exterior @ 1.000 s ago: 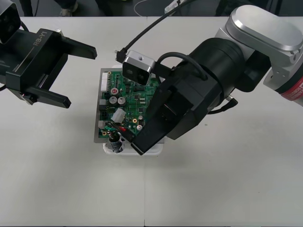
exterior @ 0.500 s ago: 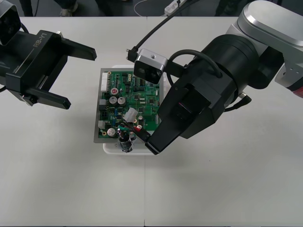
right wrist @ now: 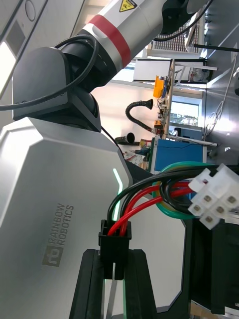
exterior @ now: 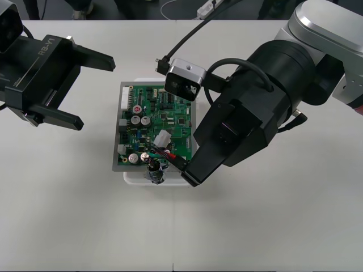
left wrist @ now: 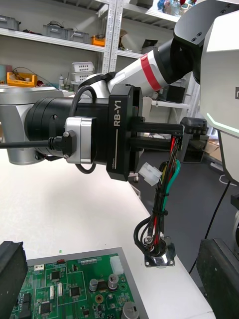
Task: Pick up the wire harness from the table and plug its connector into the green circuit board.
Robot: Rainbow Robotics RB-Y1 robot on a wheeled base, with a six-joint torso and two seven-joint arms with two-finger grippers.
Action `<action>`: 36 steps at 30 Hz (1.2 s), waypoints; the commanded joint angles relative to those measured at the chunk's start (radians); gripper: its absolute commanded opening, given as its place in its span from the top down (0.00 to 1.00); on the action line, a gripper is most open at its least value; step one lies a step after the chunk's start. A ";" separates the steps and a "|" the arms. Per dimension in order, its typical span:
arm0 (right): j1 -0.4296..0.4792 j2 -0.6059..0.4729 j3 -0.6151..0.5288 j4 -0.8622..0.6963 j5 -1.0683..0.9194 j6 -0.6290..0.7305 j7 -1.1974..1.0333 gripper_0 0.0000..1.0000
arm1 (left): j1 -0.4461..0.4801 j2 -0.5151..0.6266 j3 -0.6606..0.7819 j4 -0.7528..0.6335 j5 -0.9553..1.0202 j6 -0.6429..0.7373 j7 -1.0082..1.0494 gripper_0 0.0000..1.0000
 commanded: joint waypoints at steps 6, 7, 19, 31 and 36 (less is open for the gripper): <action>-0.023 -0.030 0.009 -0.030 -0.019 -0.009 -0.022 1.00 | 0.018 0.045 0.007 -0.051 0.017 -0.032 -0.052 0.00; -0.023 -0.029 0.011 -0.030 -0.019 -0.010 -0.023 1.00 | 0.019 0.045 0.007 -0.054 0.020 -0.032 -0.052 0.00; -0.023 -0.039 0.009 -0.041 0.021 -0.010 -0.023 1.00 | 0.044 0.045 0.007 -0.108 0.020 -0.032 -0.051 0.00; -0.020 -0.042 0.009 -0.044 0.045 -0.003 -0.023 1.00 | 0.044 0.042 -0.002 -0.162 0.020 -0.032 -0.035 0.00; -0.011 -0.041 0.009 -0.044 0.045 0.000 -0.023 1.00 | 0.044 0.041 -0.039 -0.189 0.020 -0.032 -0.035 0.00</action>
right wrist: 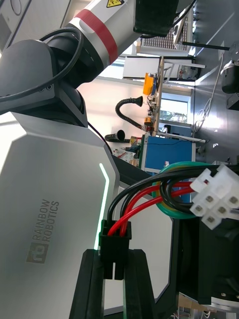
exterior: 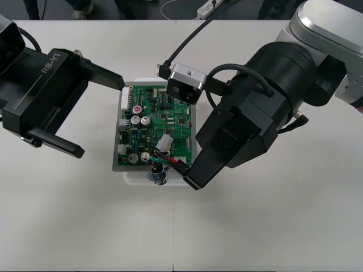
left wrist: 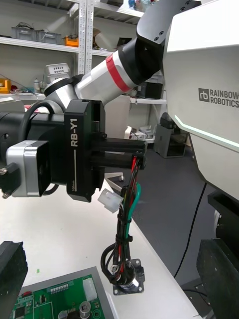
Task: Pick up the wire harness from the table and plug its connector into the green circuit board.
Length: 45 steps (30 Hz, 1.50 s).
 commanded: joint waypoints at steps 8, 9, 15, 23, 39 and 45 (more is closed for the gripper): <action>-0.009 -0.028 0.011 -0.033 0.005 -0.001 -0.023 1.00 | 0.007 0.024 -0.049 -0.096 0.005 -0.032 -0.028 0.00; -0.009 -0.028 0.009 -0.033 0.004 -0.001 -0.023 1.00 | 0.007 0.016 -0.049 -0.101 0.000 -0.032 -0.025 0.00; -0.003 -0.028 0.009 -0.034 0.004 -0.001 -0.022 1.00 | -0.004 -0.019 -0.049 -0.110 -0.026 -0.032 -0.014 0.00; 0.003 -0.025 0.009 -0.034 0.004 0.000 -0.023 1.00 | -0.011 -0.024 -0.067 -0.148 -0.030 -0.032 0.005 0.00; 0.003 -0.025 0.009 -0.037 0.004 -0.001 -0.019 1.00 | -0.031 -0.076 -0.098 -0.177 -0.037 -0.032 0.041 0.00; 0.003 -0.025 0.009 -0.043 0.004 -0.001 -0.019 1.00 | -0.040 -0.091 -0.098 -0.193 -0.049 -0.032 0.060 0.00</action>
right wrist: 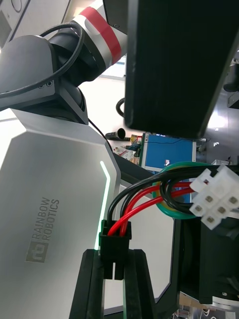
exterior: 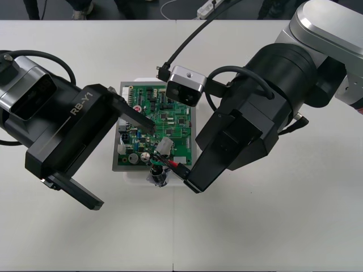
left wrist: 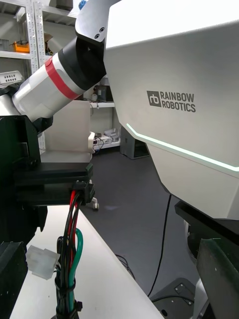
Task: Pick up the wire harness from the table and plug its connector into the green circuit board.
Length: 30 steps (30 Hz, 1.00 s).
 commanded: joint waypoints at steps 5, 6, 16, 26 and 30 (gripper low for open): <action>-0.001 -0.024 0.009 -0.031 0.002 -0.001 -0.019 1.00 | -0.055 -0.025 -0.007 -0.043 -0.020 -0.032 0.077 0.00; -0.001 -0.024 0.009 -0.031 0.002 -0.001 -0.019 1.00 | -0.058 -0.025 -0.007 -0.044 -0.021 -0.032 0.080 0.00; -0.001 -0.021 0.009 -0.027 0.002 0.009 -0.019 1.00 | -0.065 -0.025 -0.007 -0.079 -0.029 -0.032 0.124 0.00; -0.001 -0.021 0.009 -0.027 0.002 0.011 -0.019 1.00 | -0.093 -0.027 -0.042 -0.087 -0.032 -0.032 0.156 0.00; -0.001 -0.020 0.009 -0.027 0.002 0.011 -0.017 1.00 | -0.102 -0.027 -0.042 -0.087 -0.032 -0.032 0.166 0.00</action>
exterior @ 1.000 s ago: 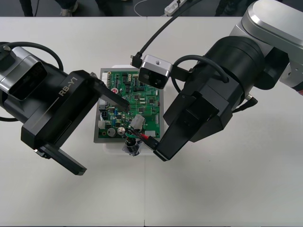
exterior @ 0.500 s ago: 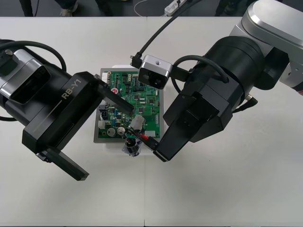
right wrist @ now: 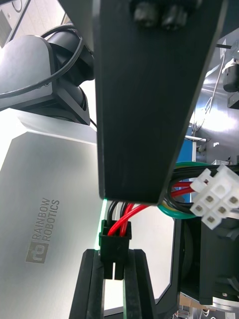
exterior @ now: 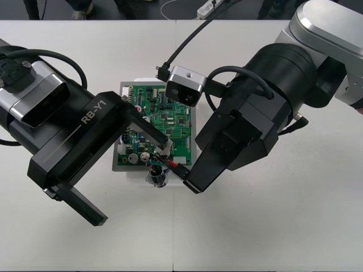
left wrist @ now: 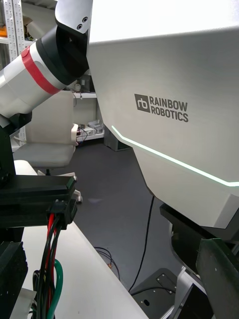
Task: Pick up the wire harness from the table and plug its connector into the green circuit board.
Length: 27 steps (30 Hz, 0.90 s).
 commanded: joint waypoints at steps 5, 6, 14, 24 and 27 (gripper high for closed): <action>-0.001 -0.020 0.009 -0.025 0.002 0.009 -0.017 1.00 | -0.054 -0.036 -0.010 -0.029 -0.008 -0.019 0.079 0.00; -0.001 -0.018 0.009 -0.025 0.002 0.008 -0.017 1.00 | -0.057 -0.043 -0.010 -0.029 -0.018 -0.012 0.082 0.00; -0.001 -0.014 0.009 -0.025 0.002 0.009 -0.017 1.00 | -0.071 -0.071 -0.010 -0.029 -0.060 0.007 0.111 0.00; -0.001 -0.008 0.009 -0.025 0.002 0.008 -0.017 1.00 | -0.080 -0.097 -0.010 -0.029 -0.076 0.047 0.146 0.00; -0.001 -0.008 0.009 -0.025 0.002 0.009 -0.017 1.00 | -0.081 -0.100 -0.010 -0.027 -0.085 0.057 0.154 0.00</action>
